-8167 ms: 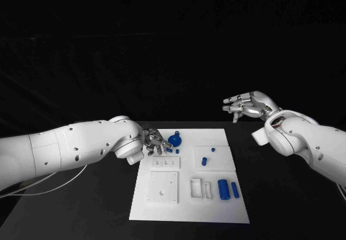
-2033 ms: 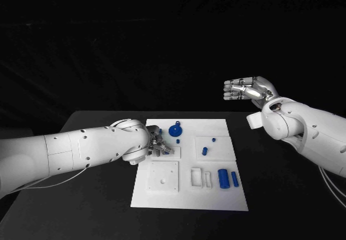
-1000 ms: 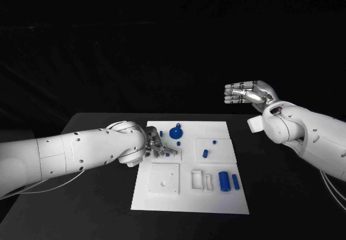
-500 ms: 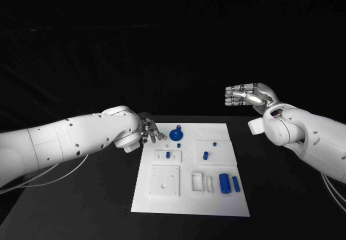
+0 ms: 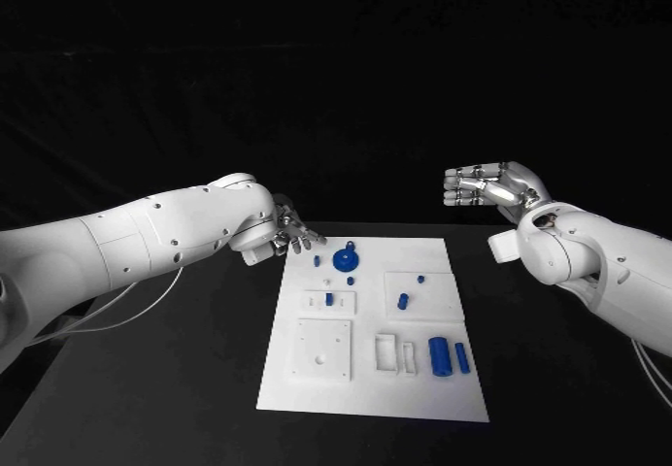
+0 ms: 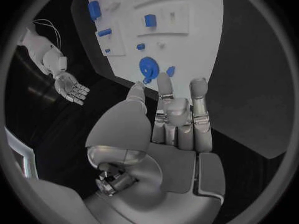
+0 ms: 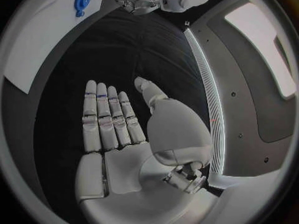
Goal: Assemble the parts on the task board
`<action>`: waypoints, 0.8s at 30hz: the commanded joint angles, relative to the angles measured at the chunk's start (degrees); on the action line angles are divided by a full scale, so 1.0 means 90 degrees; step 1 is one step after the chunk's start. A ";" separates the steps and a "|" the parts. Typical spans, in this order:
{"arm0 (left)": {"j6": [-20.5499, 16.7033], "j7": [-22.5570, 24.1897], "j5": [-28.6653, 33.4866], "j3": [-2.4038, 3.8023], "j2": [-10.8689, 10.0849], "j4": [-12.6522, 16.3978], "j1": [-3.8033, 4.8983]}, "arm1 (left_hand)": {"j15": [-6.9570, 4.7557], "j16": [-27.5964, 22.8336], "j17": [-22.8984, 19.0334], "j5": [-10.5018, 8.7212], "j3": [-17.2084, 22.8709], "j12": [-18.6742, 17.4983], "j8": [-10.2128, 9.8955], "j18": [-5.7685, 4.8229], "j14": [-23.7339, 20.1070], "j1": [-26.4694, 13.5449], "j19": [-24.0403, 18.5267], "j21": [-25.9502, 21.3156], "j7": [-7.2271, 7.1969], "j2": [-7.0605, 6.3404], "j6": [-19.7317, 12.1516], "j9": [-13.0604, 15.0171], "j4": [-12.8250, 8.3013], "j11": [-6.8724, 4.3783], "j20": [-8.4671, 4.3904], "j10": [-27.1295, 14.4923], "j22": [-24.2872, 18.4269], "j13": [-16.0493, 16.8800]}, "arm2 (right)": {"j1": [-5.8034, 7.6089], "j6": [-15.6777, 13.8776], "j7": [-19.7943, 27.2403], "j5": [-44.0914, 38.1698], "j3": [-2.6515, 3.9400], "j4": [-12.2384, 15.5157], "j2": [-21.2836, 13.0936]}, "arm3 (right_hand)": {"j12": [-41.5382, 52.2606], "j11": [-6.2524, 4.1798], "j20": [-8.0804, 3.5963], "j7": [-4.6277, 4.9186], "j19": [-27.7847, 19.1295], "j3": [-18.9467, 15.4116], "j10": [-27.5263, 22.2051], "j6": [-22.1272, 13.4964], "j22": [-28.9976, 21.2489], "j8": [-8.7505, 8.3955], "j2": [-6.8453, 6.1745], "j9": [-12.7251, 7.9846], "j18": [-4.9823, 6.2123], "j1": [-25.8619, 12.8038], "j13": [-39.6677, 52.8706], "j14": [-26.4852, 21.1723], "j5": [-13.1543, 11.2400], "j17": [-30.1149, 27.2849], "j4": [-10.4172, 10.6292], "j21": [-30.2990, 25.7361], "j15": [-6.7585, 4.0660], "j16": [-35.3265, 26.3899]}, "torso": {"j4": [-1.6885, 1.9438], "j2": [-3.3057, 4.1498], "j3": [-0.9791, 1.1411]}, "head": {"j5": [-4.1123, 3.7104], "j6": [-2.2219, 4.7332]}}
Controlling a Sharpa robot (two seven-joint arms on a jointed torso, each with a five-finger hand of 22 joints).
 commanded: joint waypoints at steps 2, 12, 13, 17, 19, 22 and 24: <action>0.0459 0.0051 -0.0261 0.0004 0.0163 -0.0272 0.0029 | 0.0014 -0.0024 -0.0029 -0.0099 0.0076 -0.0048 0.0007 0.0031 -0.0033 -0.0009 0.0001 -0.0041 -0.0007 -0.0097 -0.0060 0.0011 0.0135 0.0037 0.0050 0.0284 0.0109 0.0012 | -0.0002 0.0019 0.0051 -0.0043 0.0004 -0.0005 0.0022 | -0.0030 -0.0011 0.0015 -0.0002 -0.0070 -0.0046 -0.0066 -0.0036 -0.0011 -0.0004 -0.0017 0.0003 0.0100 0.0027 -0.0009 -0.0057 0.0023 -0.0009 -0.0015 -0.0004 -0.0007 -0.0040 | -0.0034 0.0047 -0.0012 | 0.0050 0.0045; 0.0754 0.0121 -0.0467 -0.0030 0.0465 -0.0772 0.0023 | 0.0023 -0.0046 -0.0067 -0.0125 0.0094 -0.0096 0.0002 0.0030 -0.0064 -0.0020 -0.0021 -0.0054 0.0013 -0.0094 -0.0128 -0.0004 0.0162 0.0053 0.0058 0.0279 0.0109 0.0016 | -0.0002 -0.0002 0.0064 -0.0044 0.0004 -0.0009 0.0053 | -0.0020 -0.0008 0.0038 -0.0004 -0.0131 -0.0119 -0.0112 -0.0081 -0.0010 -0.0006 0.0003 0.0001 0.0103 0.0042 -0.0009 -0.0117 0.0030 -0.0009 -0.0016 -0.0001 0.0008 -0.0037 | -0.0073 0.0103 -0.0042 | 0.0065 0.0064; 0.0770 0.0128 -0.0470 -0.0036 0.0490 -0.0817 0.0019 | 0.0024 -0.0045 -0.0066 -0.0116 0.0094 -0.0099 0.0003 0.0031 -0.0065 -0.0017 -0.0021 -0.0053 0.0015 -0.0090 -0.0133 -0.0007 0.0158 0.0053 0.0058 0.0278 0.0110 0.0018 | -0.0002 0.0001 0.0065 -0.0044 0.0004 -0.0007 0.0055 | -0.0020 -0.0008 0.0038 -0.0004 -0.0131 -0.0119 -0.0112 -0.0081 -0.0010 -0.0006 0.0003 0.0001 0.0103 0.0042 -0.0009 -0.0117 0.0030 -0.0009 -0.0016 -0.0001 0.0008 -0.0037 | -0.0074 0.0109 -0.0044 | 0.0064 0.0060; 0.0814 0.0162 -0.0471 -0.0054 0.0571 -0.0979 -0.0008 | 0.0024 -0.0036 -0.0064 -0.0086 0.0060 -0.0113 0.0006 0.0039 -0.0066 -0.0018 -0.0018 -0.0054 0.0019 -0.0041 -0.0144 -0.0028 0.0102 0.0055 0.0061 0.0280 0.0109 0.0041 | -0.0002 0.0008 0.0069 -0.0044 0.0004 0.0001 0.0061 | -0.0020 -0.0008 0.0038 -0.0004 -0.0131 -0.0119 -0.0112 -0.0081 -0.0010 -0.0006 0.0003 0.0001 0.0103 0.0042 -0.0009 -0.0117 0.0030 -0.0009 -0.0016 -0.0001 0.0008 -0.0037 | -0.0080 0.0121 -0.0049 | 0.0069 0.0062; 0.0837 0.0188 -0.0457 -0.0059 0.0618 -0.1074 -0.0026 | 0.0023 -0.0026 -0.0057 -0.0001 0.0041 -0.0111 0.0006 0.0036 -0.0068 -0.0006 -0.0020 -0.0050 0.0019 0.0000 -0.0144 -0.0033 0.0058 0.0054 0.0059 0.0280 0.0112 0.0053 | -0.0002 0.0011 0.0071 -0.0045 0.0005 0.0004 0.0064 | -0.0020 -0.0008 0.0038 -0.0004 -0.0131 -0.0119 -0.0112 -0.0081 -0.0010 -0.0006 0.0003 0.0001 0.0103 0.0042 -0.0009 -0.0117 0.0030 -0.0009 -0.0016 -0.0001 0.0008 -0.0037 | -0.0079 0.0117 -0.0043 | 0.0064 0.0066; 0.0863 0.0215 -0.0440 -0.0064 0.0668 -0.1180 -0.0051 | 0.0021 -0.0020 -0.0054 0.0330 -0.0007 -0.0117 0.0006 0.0034 -0.0070 0.0040 -0.0024 -0.0049 0.0019 0.0072 -0.0150 -0.0046 -0.0035 0.0053 0.0058 0.0279 0.0111 0.0061 | -0.0002 0.0012 0.0072 -0.0045 0.0005 0.0008 0.0068 | -0.0020 -0.0008 0.0038 -0.0004 -0.0131 -0.0119 -0.0112 -0.0081 -0.0010 -0.0006 0.0003 0.0001 0.0103 0.0042 -0.0009 -0.0117 0.0030 -0.0009 -0.0016 -0.0001 0.0008 -0.0037 | -0.0084 0.0123 -0.0042 | 0.0045 0.0078; 0.0874 0.0226 -0.0428 -0.0066 0.0690 -0.1227 -0.0067 | 0.0022 -0.0014 -0.0048 0.0393 -0.0040 -0.0120 0.0006 0.0034 -0.0070 0.0049 -0.0026 -0.0048 0.0018 0.0102 -0.0149 -0.0051 -0.0070 0.0052 0.0058 0.0279 0.0112 0.0063 | -0.0002 0.0007 0.0074 -0.0045 0.0005 0.0010 0.0069 | -0.0017 -0.0007 0.0046 -0.0004 -0.0145 -0.0138 -0.0108 -0.0060 -0.0012 -0.0004 0.0020 0.0003 0.0103 0.0043 -0.0010 -0.0132 0.0033 -0.0010 -0.0019 -0.0004 0.0013 -0.0040 | -0.0088 0.0124 -0.0042 | 0.0045 0.0090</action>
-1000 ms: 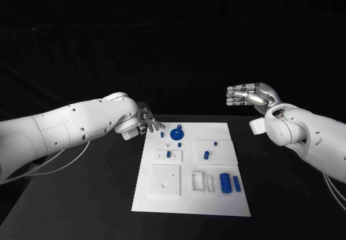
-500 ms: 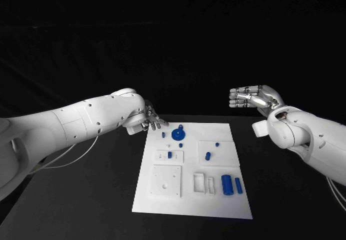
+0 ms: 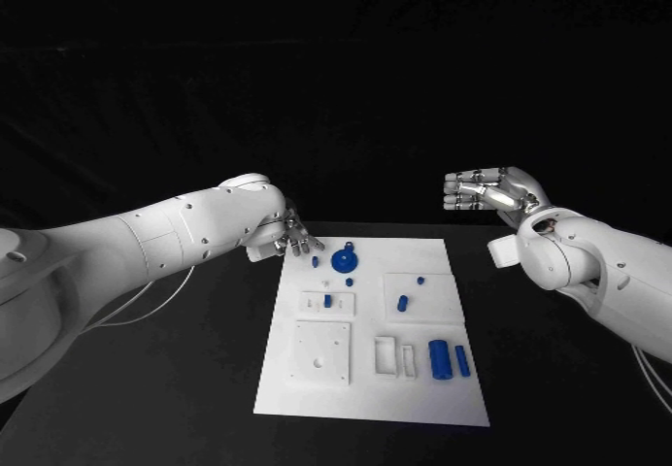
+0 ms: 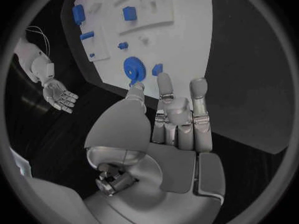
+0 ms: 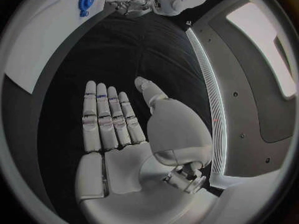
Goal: Assemble the parts on the task board
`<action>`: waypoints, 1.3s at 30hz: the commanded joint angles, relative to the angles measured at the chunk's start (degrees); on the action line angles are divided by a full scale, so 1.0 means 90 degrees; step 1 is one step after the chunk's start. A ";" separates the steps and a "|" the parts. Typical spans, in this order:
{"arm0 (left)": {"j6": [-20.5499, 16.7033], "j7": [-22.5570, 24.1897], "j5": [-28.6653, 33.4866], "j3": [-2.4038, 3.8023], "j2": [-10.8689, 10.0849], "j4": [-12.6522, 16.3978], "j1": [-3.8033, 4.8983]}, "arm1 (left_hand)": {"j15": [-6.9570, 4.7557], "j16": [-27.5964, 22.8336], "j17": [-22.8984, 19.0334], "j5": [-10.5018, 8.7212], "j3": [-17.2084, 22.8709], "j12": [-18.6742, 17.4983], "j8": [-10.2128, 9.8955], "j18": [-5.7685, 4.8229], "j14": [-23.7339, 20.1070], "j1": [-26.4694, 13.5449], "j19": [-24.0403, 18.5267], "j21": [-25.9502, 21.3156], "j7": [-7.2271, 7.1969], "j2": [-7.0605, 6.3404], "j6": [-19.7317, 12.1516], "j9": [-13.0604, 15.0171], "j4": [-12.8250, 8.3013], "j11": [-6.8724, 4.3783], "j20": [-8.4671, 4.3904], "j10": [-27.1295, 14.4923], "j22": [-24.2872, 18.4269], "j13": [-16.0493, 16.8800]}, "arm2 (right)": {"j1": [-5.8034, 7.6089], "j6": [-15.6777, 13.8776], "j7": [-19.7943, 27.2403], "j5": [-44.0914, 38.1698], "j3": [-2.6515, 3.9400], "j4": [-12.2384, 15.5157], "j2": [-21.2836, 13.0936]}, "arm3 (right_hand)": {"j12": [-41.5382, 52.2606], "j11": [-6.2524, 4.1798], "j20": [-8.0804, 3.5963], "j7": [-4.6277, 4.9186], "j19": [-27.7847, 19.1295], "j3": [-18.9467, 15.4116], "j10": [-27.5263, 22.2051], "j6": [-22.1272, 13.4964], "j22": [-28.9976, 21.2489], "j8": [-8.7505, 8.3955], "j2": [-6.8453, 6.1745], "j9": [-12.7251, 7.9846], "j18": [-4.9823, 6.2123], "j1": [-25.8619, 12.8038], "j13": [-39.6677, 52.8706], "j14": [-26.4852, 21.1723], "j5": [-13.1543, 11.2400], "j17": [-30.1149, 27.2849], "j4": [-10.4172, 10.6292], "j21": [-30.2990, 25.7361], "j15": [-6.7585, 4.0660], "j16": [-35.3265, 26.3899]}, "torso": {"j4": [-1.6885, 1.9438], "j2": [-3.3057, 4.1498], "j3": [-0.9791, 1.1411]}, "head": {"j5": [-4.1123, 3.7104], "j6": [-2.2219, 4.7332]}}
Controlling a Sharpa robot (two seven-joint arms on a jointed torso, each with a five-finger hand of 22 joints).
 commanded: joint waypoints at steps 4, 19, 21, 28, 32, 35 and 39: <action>0.0226 0.0155 -0.0009 -0.0005 0.0080 -0.0138 -0.0053 | -0.0002 0.0033 0.0023 0.0031 -0.0212 -0.0024 0.0008 0.0033 -0.0045 -0.0025 0.0005 -0.0012 -0.0017 0.0191 -0.0022 -0.0036 -0.0201 0.0049 0.0025 0.0280 0.0114 0.0035 | -0.0001 0.0005 0.0073 -0.0043 0.0004 0.0013 0.0006 | -0.0017 0.0006 0.0018 -0.0002 -0.0097 -0.0055 -0.0053 -0.0019 -0.0007 -0.0005 0.0029 0.0002 0.0098 0.0034 -0.0009 -0.0093 0.0010 -0.0011 0.0010 -0.0005 0.0012 -0.0040 | -0.0010 0.0004 0.0000 | -0.0022 -0.0001; 0.0352 0.0188 0.0006 -0.0022 0.0128 -0.0239 -0.0109 | 0.0000 0.0042 0.0023 -0.0023 -0.0144 -0.0017 0.0001 0.0036 -0.0045 -0.0032 0.0006 -0.0007 -0.0004 0.0165 -0.0063 -0.0039 -0.0163 0.0054 0.0028 0.0281 0.0114 0.0041 | -0.0001 0.0007 0.0077 -0.0043 0.0004 0.0004 0.0022 | -0.0014 0.0011 0.0036 -0.0001 -0.0162 -0.0080 -0.0054 -0.0012 -0.0007 -0.0005 0.0035 0.0003 0.0091 0.0036 -0.0010 -0.0162 0.0013 -0.0012 0.0007 -0.0007 0.0032 -0.0040 | 0.0010 -0.0004 0.0006 | -0.0037 -0.0016; 0.0375 0.0193 0.0018 -0.0024 0.0138 -0.0242 -0.0120 | 0.0001 0.0047 0.0028 -0.0007 -0.0132 -0.0014 0.0004 0.0036 -0.0043 -0.0014 0.0007 -0.0004 -0.0004 0.0193 -0.0069 -0.0046 -0.0173 0.0054 0.0028 0.0281 0.0115 0.0043 | -0.0001 0.0016 0.0072 -0.0043 0.0004 0.0000 0.0024 | -0.0008 0.0023 0.0024 0.0008 -0.0121 -0.0081 -0.0037 0.0003 -0.0003 -0.0003 0.0046 0.0004 0.0104 0.0041 -0.0009 -0.0128 0.0017 -0.0010 0.0004 0.0008 0.0034 -0.0029 | 0.0010 -0.0002 0.0002 | -0.0039 -0.0014; 0.0403 0.0207 0.0052 -0.0028 0.0169 -0.0248 -0.0146 | 0.0000 0.0048 0.0016 0.0088 -0.0221 -0.0018 0.0004 0.0033 -0.0048 0.0026 0.0001 0.0002 -0.0008 0.0351 -0.0066 -0.0086 -0.0306 0.0052 0.0027 0.0279 0.0113 0.0043 | -0.0001 0.0035 0.0065 -0.0043 0.0004 -0.0018 0.0037 | -0.0014 0.0019 0.0023 0.0009 -0.0116 -0.0082 -0.0038 0.0001 -0.0007 -0.0006 0.0047 0.0002 0.0099 0.0042 -0.0010 -0.0126 0.0017 -0.0015 -0.0001 -0.0004 0.0032 -0.0038 | 0.0007 -0.0004 0.0003 | -0.0040 0.0003; 0.0394 0.0209 0.0060 -0.0028 0.0168 -0.0256 -0.0150 | -0.0002 0.0055 0.0017 0.0104 -0.0289 -0.0014 0.0006 0.0031 -0.0051 0.0044 0.0000 0.0006 -0.0013 0.0431 -0.0060 -0.0100 -0.0390 0.0050 0.0026 0.0279 0.0113 0.0045 | -0.0001 0.0039 0.0064 -0.0043 0.0004 -0.0024 0.0042 | -0.0014 0.0018 0.0024 0.0009 -0.0121 -0.0080 -0.0038 0.0008 -0.0007 -0.0004 0.0048 0.0004 0.0099 0.0044 -0.0010 -0.0130 0.0015 -0.0015 -0.0004 -0.0004 0.0032 -0.0038 | 0.0012 -0.0002 0.0003 | -0.0049 -0.0001; 0.0394 0.0211 0.0066 -0.0028 0.0164 -0.0259 -0.0152 | -0.0003 0.0057 0.0020 0.0110 -0.0279 -0.0015 0.0005 0.0032 -0.0049 0.0078 -0.0002 0.0006 -0.0014 0.0461 -0.0061 -0.0102 -0.0417 0.0048 0.0025 0.0281 0.0113 0.0045 | -0.0001 0.0044 0.0063 -0.0043 0.0004 -0.0027 0.0044 | -0.0013 0.0017 0.0028 0.0010 -0.0129 -0.0076 -0.0035 0.0003 -0.0007 -0.0004 0.0050 0.0003 0.0098 0.0044 -0.0010 -0.0137 0.0015 -0.0015 -0.0008 -0.0005 0.0033 -0.0038 | 0.0011 -0.0003 0.0003 | -0.0054 -0.0002; 0.0392 0.0218 0.0078 -0.0028 0.0167 -0.0260 -0.0153 | -0.0004 0.0058 0.0018 0.0129 -0.0296 -0.0013 0.0004 0.0027 -0.0048 0.0129 -0.0006 0.0003 -0.0018 0.0540 -0.0064 -0.0110 -0.0501 0.0046 0.0023 0.0279 0.0111 0.0046 | -0.0001 0.0054 0.0059 -0.0043 0.0004 -0.0034 0.0050 | -0.0013 0.0017 0.0028 0.0010 -0.0129 -0.0076 -0.0035 0.0003 -0.0007 -0.0004 0.0050 0.0003 0.0098 0.0044 -0.0010 -0.0137 0.0015 -0.0015 -0.0008 -0.0005 0.0033 -0.0038 | 0.0010 -0.0001 0.0004 | -0.0063 0.0052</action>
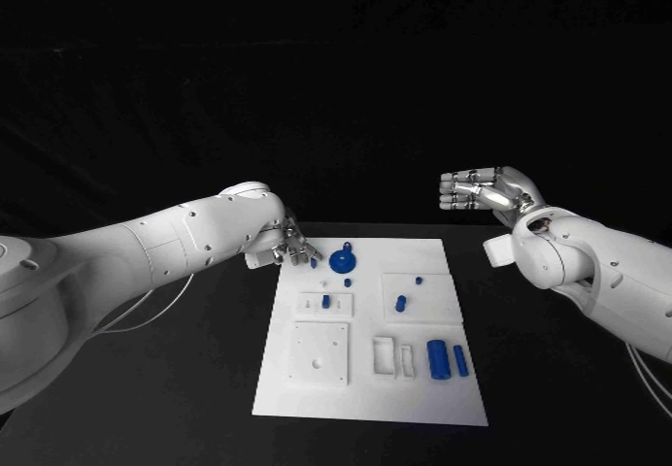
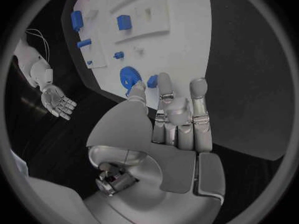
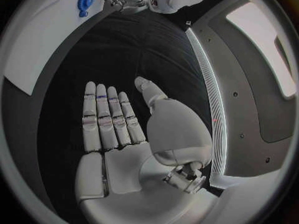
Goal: Assemble the parts on the task board
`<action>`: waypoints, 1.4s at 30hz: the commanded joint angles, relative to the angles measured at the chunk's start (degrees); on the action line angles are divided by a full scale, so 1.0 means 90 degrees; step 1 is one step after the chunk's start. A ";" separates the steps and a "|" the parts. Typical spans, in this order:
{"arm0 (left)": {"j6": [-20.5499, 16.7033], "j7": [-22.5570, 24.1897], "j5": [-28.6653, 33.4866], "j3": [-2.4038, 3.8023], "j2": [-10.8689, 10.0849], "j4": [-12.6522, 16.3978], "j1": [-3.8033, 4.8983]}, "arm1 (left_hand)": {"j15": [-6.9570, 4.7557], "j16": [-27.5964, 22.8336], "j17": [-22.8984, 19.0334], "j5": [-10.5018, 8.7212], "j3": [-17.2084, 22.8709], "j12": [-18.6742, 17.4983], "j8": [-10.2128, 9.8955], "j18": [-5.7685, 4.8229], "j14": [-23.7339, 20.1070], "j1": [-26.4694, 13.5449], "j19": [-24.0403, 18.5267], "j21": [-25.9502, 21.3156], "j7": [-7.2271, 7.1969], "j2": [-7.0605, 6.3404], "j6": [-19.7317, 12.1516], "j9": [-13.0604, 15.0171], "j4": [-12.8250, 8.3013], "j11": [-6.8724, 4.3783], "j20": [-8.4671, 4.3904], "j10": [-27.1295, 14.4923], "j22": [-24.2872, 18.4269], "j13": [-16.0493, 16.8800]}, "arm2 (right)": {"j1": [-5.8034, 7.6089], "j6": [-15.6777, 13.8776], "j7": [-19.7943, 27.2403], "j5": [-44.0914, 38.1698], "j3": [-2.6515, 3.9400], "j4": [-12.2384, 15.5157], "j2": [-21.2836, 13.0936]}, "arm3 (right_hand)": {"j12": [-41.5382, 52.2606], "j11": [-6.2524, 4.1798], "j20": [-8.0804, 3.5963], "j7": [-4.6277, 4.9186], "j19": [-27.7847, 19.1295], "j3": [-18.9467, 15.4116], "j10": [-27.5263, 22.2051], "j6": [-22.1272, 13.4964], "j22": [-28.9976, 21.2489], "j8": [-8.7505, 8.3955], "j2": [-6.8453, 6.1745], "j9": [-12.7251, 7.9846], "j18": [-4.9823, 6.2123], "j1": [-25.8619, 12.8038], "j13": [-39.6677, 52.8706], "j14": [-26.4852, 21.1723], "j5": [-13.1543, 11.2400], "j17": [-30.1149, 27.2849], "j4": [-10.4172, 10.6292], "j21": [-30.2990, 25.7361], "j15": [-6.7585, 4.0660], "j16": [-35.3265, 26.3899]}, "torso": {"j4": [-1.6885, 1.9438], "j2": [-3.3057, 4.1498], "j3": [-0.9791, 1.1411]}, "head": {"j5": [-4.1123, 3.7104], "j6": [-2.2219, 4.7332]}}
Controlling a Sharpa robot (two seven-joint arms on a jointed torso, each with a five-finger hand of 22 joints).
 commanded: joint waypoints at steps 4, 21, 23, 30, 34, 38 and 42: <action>0.0069 0.0095 0.0071 0.0002 0.0019 0.0004 -0.0004 | -0.0005 0.0027 -0.0010 0.0058 -0.0040 -0.0017 0.0005 0.0026 -0.0052 0.0035 -0.0003 0.0004 0.0005 0.0124 -0.0050 -0.0019 -0.0128 0.0048 0.0022 0.0278 0.0111 0.0006 | -0.0001 0.0084 0.0050 -0.0041 0.0004 -0.0006 0.0017 | -0.0013 0.0017 -0.0016 0.0011 0.0005 -0.0027 -0.0036 0.0001 -0.0008 -0.0004 0.0024 0.0003 0.0098 0.0019 -0.0009 -0.0023 0.0015 -0.0010 -0.0002 -0.0005 -0.0013 -0.0037 | -0.0003 0.0005 0.0005 | 0.0020 0.0010; 0.0031 0.0142 0.0249 0.0002 0.0034 -0.0029 -0.0005 | -0.0007 -0.0011 -0.0060 0.0111 0.0020 -0.0070 0.0005 0.0023 -0.0078 0.0251 -0.0020 -0.0015 -0.0006 0.0426 -0.0082 -0.0036 -0.0367 0.0045 0.0021 0.0275 0.0109 -0.0007 | -0.0001 0.0168 0.0022 -0.0041 0.0004 -0.0027 0.0035 | -0.0013 0.0017 -0.0016 0.0011 0.0005 -0.0027 -0.0036 0.0001 -0.0008 -0.0004 0.0024 0.0003 0.0098 0.0019 -0.0009 -0.0023 0.0015 -0.0010 -0.0002 -0.0005 -0.0013 -0.0037 | -0.0001 0.0003 0.0001 | 0.0057 0.0034; 0.0051 0.0150 0.0283 0.0002 0.0036 -0.0031 -0.0005 | -0.0007 -0.0008 -0.0056 0.0135 0.0043 -0.0073 0.0006 0.0021 -0.0077 0.0315 -0.0023 -0.0017 -0.0012 0.0465 -0.0083 -0.0035 -0.0420 0.0041 0.0022 0.0276 0.0109 -0.0007 | -0.0001 0.0178 0.0018 -0.0041 0.0004 -0.0030 0.0037 | -0.0013 0.0017 -0.0016 0.0011 0.0005 -0.0027 -0.0036 0.0001 -0.0008 -0.0004 0.0024 0.0003 0.0098 0.0019 -0.0009 -0.0023 0.0015 -0.0010 -0.0002 -0.0005 -0.0013 -0.0037 | -0.0001 0.0004 0.0002 | 0.0047 0.0028; 0.0114 0.0166 0.0335 0.0002 0.0032 -0.0034 -0.0005 | 0.0004 0.0008 -0.0045 0.0570 0.0117 -0.0099 0.0006 0.0020 -0.0083 0.0561 -0.0041 -0.0024 -0.0026 0.0572 -0.0106 -0.0038 -0.0645 0.0041 0.0032 0.0274 0.0111 -0.0014 | -0.0001 0.0202 0.0009 -0.0041 0.0003 -0.0038 0.0040 | -0.0014 0.0023 -0.0018 0.0016 0.0002 -0.0009 -0.0032 0.0012 -0.0007 -0.0003 0.0029 0.0004 0.0097 0.0000 -0.0009 -0.0026 0.0014 -0.0011 -0.0005 -0.0003 -0.0007 -0.0037 | 0.0002 0.0004 0.0005 | 0.0053 0.0015; 0.0146 0.0177 0.0342 0.0002 0.0025 -0.0032 -0.0005 | 0.0008 0.0010 -0.0048 0.0713 0.0132 -0.0128 0.0007 0.0024 -0.0089 0.0595 -0.0046 -0.0024 -0.0024 0.0613 -0.0121 -0.0038 -0.0717 0.0040 0.0037 0.0271 0.0112 -0.0020 | -0.0001 0.0213 0.0008 -0.0041 0.0003 -0.0043 0.0042 | -0.0014 0.0023 -0.0018 0.0016 0.0002 -0.0009 -0.0032 0.0012 -0.0007 -0.0003 0.0029 0.0004 0.0097 0.0000 -0.0009 -0.0026 0.0014 -0.0011 -0.0005 -0.0003 -0.0007 -0.0037 | -0.0002 0.0004 0.0004 | 0.0058 0.0010; 0.0150 0.0182 0.0344 0.0002 0.0021 -0.0026 -0.0005 | 0.0014 0.0020 -0.0044 0.0837 0.0180 -0.0137 0.0009 0.0028 -0.0091 0.0657 -0.0052 -0.0020 -0.0028 0.0667 -0.0120 -0.0019 -0.0839 0.0041 0.0045 0.0272 0.0114 -0.0020 | -0.0002 0.0221 0.0009 -0.0041 0.0003 -0.0051 0.0047 | -0.0014 0.0023 -0.0017 0.0017 -0.0008 -0.0010 -0.0033 0.0007 -0.0008 -0.0004 0.0030 0.0003 0.0094 -0.0001 -0.0009 -0.0031 0.0016 -0.0011 -0.0003 -0.0005 -0.0004 -0.0037 | -0.0002 0.0003 0.0006 | 0.0062 0.0031; 0.0113 0.0196 0.0346 0.0002 0.0006 -0.0011 -0.0005 | 0.0014 0.0041 -0.0024 0.1129 0.0257 -0.0132 0.0020 0.0035 -0.0083 0.0715 -0.0050 -0.0008 -0.0046 0.0691 -0.0086 0.0094 -0.1024 0.0035 0.0047 0.0276 0.0115 -0.0021 | -0.0002 0.0232 0.0009 -0.0041 0.0003 -0.0064 0.0052 | -0.0014 0.0023 -0.0017 0.0017 -0.0008 -0.0010 -0.0033 0.0007 -0.0008 -0.0004 0.0030 0.0003 0.0094 -0.0001 -0.0009 -0.0031 0.0016 -0.0011 -0.0003 -0.0005 -0.0004 -0.0037 | -0.0003 0.0000 0.0006 | 0.0052 0.0022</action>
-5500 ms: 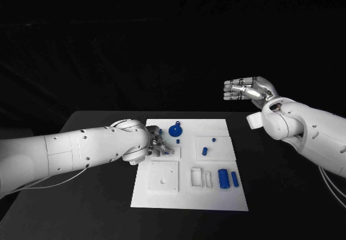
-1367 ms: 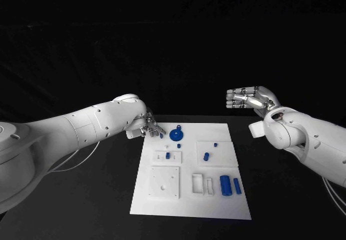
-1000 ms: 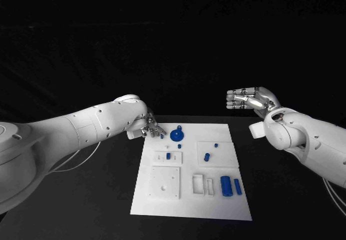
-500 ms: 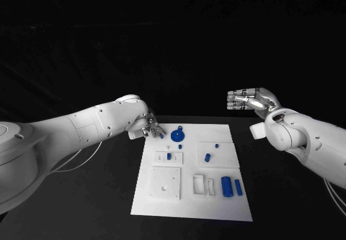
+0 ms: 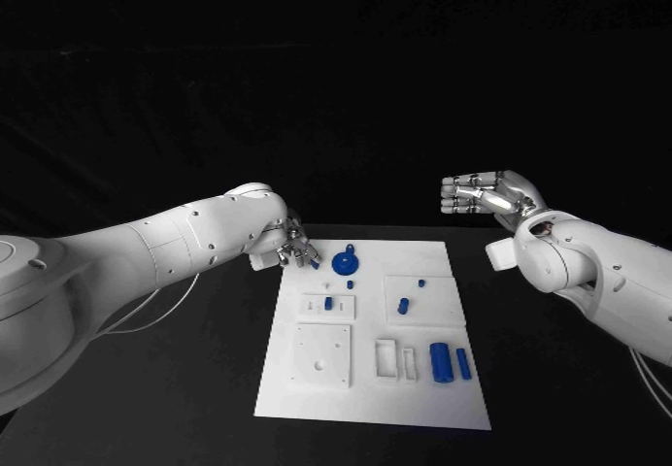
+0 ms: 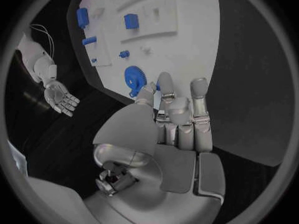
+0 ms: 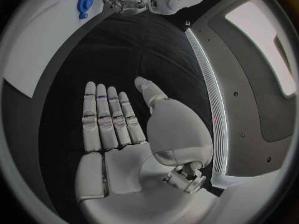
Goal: Assemble the parts on the task board
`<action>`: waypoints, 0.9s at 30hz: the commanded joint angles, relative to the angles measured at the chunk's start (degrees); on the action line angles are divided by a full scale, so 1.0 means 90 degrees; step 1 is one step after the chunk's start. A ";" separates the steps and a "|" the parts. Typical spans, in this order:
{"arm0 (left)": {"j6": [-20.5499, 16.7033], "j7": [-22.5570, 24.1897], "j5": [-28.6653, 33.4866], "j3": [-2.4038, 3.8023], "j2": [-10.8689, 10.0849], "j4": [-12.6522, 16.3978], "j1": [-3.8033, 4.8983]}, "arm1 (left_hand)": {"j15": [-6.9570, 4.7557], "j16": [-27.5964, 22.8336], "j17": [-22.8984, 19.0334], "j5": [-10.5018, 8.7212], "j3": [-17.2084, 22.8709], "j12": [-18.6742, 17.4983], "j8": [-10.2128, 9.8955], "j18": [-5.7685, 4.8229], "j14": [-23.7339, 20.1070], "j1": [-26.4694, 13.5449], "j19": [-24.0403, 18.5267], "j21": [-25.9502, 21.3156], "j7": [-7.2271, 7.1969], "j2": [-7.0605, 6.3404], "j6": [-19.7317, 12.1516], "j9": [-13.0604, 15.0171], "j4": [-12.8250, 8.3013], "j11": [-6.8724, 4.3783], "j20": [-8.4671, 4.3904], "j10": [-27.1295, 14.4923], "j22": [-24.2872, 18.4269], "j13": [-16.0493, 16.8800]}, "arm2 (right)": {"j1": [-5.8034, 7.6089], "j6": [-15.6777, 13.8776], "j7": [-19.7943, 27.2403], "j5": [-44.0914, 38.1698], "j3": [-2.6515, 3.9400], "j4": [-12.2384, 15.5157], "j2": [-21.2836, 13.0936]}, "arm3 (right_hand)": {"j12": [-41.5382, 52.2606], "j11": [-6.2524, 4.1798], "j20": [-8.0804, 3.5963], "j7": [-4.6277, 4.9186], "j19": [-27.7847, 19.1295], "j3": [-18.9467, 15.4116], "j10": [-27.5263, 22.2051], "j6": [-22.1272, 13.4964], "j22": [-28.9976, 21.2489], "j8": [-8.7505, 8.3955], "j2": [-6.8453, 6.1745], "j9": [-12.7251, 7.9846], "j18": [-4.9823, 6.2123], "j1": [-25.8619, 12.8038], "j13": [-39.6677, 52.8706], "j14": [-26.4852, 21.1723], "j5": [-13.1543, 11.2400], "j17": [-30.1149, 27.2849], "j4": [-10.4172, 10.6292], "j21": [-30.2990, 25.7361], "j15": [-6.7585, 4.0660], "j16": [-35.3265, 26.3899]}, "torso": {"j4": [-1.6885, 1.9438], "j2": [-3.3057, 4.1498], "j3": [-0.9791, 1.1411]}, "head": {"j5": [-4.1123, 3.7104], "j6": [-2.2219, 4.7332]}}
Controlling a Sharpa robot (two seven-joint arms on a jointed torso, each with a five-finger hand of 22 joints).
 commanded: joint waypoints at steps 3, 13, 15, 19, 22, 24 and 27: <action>-0.0004 0.0107 0.0064 -0.0004 -0.0027 0.0047 -0.0009 | 0.0014 0.0066 0.0039 0.0371 0.0148 -0.0019 0.0054 0.0046 -0.0021 0.0120 -0.0030 0.0008 -0.0059 0.0028 0.0034 0.0315 -0.0306 0.0017 0.0031 0.0295 0.0120 -0.0022 | -0.0002 0.0132 0.0032 -0.0040 0.0004 -0.0013 0.0006 | -0.0015 0.0025 -0.0015 0.0020 -0.0010 -0.0004 -0.0035 0.0001 -0.0008 -0.0004 0.0043 0.0003 0.0094 -0.0005 -0.0010 -0.0038 0.0023 -0.0007 0.0005 -0.0003 -0.0003 -0.0038 | 0.0001 -0.0001 0.0004 | -0.0007 -0.0001; -0.0379 0.0130 0.0313 -0.0004 -0.0179 0.0282 -0.0008 | 0.0002 0.0077 0.0052 -0.0383 0.2501 0.0013 0.0052 0.0071 -0.0003 -0.0508 -0.0035 0.0073 -0.0073 -0.0623 0.0106 0.1615 -0.0599 0.0004 0.0021 0.0302 0.0117 -0.0119 | -0.0002 0.0140 0.0032 -0.0040 0.0004 -0.0045 0.0001 | -0.0015 0.0025 -0.0015 0.0020 -0.0010 -0.0004 -0.0035 0.0001 -0.0008 -0.0004 0.0043 0.0003 0.0094 -0.0005 -0.0010 -0.0038 0.0023 -0.0007 0.0005 -0.0003 -0.0003 -0.0038 | 0.0005 -0.0009 0.0005 | -0.0012 0.0007; -0.0501 0.0118 0.0389 -0.0003 -0.0244 0.0395 -0.0008 | -0.0006 0.0094 0.0075 -0.0352 0.2777 0.0054 0.0042 0.0070 0.0013 -0.0495 -0.0025 0.0086 -0.0079 -0.0782 0.0115 0.1805 -0.0435 -0.0004 0.0014 0.0303 0.0116 -0.0125 | -0.0002 0.0141 0.0032 -0.0039 0.0004 -0.0050 -0.0002 | -0.0015 0.0025 -0.0015 0.0020 -0.0010 -0.0004 -0.0035 0.0001 -0.0008 -0.0004 0.0043 0.0003 0.0094 -0.0005 -0.0010 -0.0038 0.0023 -0.0007 0.0005 -0.0003 -0.0003 -0.0038 | 0.0008 -0.0011 0.0005 | -0.0008 0.0013; -0.0774 0.0056 0.0603 -0.0001 -0.0424 0.0698 -0.0005 | -0.0032 0.0140 0.0145 -0.0048 0.2941 0.0146 0.0047 0.0060 0.0047 -0.0517 0.0007 0.0104 -0.0109 -0.0927 0.0206 0.2006 -0.0349 -0.0020 -0.0015 0.0313 0.0116 -0.0140 | -0.0002 0.0143 0.0030 -0.0036 0.0004 -0.0054 -0.0016 | -0.0015 0.0025 -0.0015 0.0020 -0.0010 -0.0004 -0.0035 0.0001 -0.0008 -0.0004 0.0043 0.0003 0.0094 -0.0005 -0.0010 -0.0038 0.0023 -0.0007 0.0005 -0.0003 -0.0003 -0.0038 | 0.0018 -0.0018 0.0009 | -0.0004 0.0013; -0.0996 0.0005 0.0789 0.0003 -0.0623 0.1021 0.0003 | -0.0054 0.0156 0.0183 0.0209 0.3029 0.0232 0.0048 0.0051 0.0086 -0.0556 0.0035 0.0124 -0.0132 -0.1021 0.0280 0.2138 -0.0339 -0.0037 -0.0038 0.0321 0.0117 -0.0160 | -0.0002 0.0142 0.0027 -0.0034 0.0003 -0.0056 -0.0034 | -0.0015 0.0025 -0.0015 0.0020 -0.0010 -0.0004 -0.0035 0.0001 -0.0008 -0.0004 0.0043 0.0003 0.0094 -0.0005 -0.0010 -0.0038 0.0023 -0.0007 0.0005 -0.0003 -0.0003 -0.0038 | 0.0029 -0.0027 0.0015 | -0.0006 0.0015; -0.1170 -0.0026 0.0909 0.0004 -0.0794 0.1299 0.0016 | -0.0066 0.0165 0.0212 0.0349 0.3083 0.0295 0.0043 0.0045 0.0116 -0.0588 0.0055 0.0136 -0.0143 -0.1070 0.0325 0.2196 -0.0349 -0.0047 -0.0052 0.0321 0.0115 -0.0182 | -0.0002 0.0143 0.0023 -0.0033 0.0003 -0.0057 -0.0049 | -0.0015 0.0025 -0.0015 0.0020 -0.0010 -0.0004 -0.0035 0.0001 -0.0008 -0.0004 0.0043 0.0003 0.0094 -0.0005 -0.0010 -0.0038 0.0023 -0.0007 0.0005 -0.0003 -0.0003 -0.0038 | 0.0035 -0.0036 0.0019 | 0.0004 0.0015; -0.1412 -0.0068 0.1010 0.0004 -0.1068 0.1742 0.0040 | -0.0083 0.0169 0.0248 0.0575 0.3148 0.0408 0.0038 0.0042 0.0155 -0.0647 0.0079 0.0161 -0.0161 -0.1137 0.0392 0.2250 -0.0391 -0.0062 -0.0070 0.0326 0.0117 -0.0216 | -0.0002 0.0146 0.0016 -0.0032 0.0003 -0.0058 -0.0068 | -0.0014 0.0023 -0.0013 0.0017 -0.0015 0.0002 -0.0038 -0.0002 -0.0008 -0.0004 0.0033 0.0003 0.0095 -0.0009 -0.0010 -0.0040 0.0036 -0.0007 0.0024 -0.0002 -0.0003 -0.0036 | 0.0047 -0.0052 0.0028 | 0.0011 -0.0003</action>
